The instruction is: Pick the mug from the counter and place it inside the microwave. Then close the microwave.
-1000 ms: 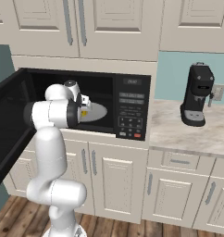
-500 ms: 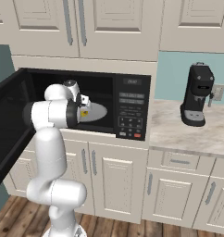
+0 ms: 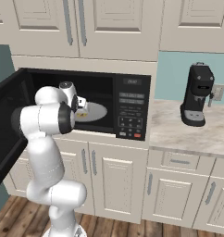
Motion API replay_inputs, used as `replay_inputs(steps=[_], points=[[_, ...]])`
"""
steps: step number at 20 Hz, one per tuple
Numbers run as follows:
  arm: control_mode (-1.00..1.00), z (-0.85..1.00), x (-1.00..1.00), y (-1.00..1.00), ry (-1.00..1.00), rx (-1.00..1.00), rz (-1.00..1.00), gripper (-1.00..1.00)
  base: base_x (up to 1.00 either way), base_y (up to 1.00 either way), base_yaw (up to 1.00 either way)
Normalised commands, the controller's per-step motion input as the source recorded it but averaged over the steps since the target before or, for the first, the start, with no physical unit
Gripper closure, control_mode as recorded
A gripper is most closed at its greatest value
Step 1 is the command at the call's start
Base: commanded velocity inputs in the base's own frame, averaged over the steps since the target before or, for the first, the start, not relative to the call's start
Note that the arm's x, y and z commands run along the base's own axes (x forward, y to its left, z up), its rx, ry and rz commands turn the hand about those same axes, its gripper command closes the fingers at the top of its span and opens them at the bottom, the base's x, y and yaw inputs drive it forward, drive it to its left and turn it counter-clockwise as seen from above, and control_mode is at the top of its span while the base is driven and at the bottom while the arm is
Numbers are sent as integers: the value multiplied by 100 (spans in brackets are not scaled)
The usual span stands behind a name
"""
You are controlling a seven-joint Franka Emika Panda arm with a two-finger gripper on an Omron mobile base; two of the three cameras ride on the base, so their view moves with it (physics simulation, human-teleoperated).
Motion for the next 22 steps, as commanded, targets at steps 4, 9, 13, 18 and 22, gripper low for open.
replay_inputs(steps=[4, 9, 13, 18, 22], points=[[-100, 19, -53, -13, 0, 2, 0, -100, 0, 0, 0], [-100, 13, -57, -16, 0, 2, 0, -100, 0, 0, 0], [-100, 19, -70, -12, 0, 2, 0, -100, 0, 0, 0], [-100, 32, -59, -11, 0, 0, 0, -100, 0, 0, 0], [-100, 39, -51, -18, 3, 0, 0, -100, 0, 0, 0]])
